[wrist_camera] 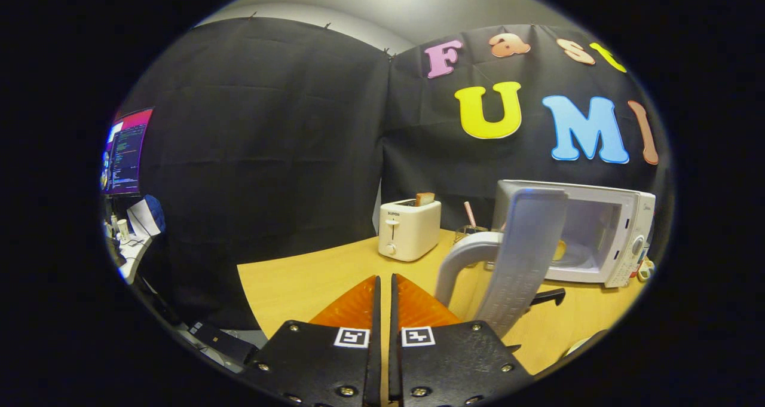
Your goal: Open the microwave, put the food inside, and close the microwave door.
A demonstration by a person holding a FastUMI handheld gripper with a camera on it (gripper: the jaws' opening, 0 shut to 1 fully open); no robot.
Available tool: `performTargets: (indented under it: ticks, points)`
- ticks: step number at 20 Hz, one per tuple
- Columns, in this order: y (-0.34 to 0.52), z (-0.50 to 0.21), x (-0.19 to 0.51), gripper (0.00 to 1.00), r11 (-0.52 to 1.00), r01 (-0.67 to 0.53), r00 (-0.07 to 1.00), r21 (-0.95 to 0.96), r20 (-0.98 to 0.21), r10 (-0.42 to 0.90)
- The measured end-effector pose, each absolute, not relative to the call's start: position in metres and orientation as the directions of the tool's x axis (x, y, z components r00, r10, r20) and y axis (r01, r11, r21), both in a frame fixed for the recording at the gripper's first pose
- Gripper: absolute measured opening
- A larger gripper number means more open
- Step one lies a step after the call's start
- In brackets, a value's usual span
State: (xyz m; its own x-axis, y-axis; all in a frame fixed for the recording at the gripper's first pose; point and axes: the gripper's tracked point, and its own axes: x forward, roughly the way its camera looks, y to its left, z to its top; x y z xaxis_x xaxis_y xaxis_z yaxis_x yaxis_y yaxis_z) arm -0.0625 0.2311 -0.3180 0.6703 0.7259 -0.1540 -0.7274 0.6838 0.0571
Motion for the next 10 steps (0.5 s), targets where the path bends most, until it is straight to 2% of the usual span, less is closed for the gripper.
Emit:
performTargets:
  ticks: [2, 3, 10]
  points:
    - [0.228, -0.320, -0.062, 0.05, 0.686, -0.725, 0.672, 0.063, -0.155, 0.724]
    - [0.223, -0.322, -0.060, 0.01, 0.688, -0.723, 0.673, 0.062, -0.161, 0.722]
    - [0.168, -0.316, -0.034, 0.01, 0.776, -0.630, 0.765, 0.040, -0.141, 0.628]
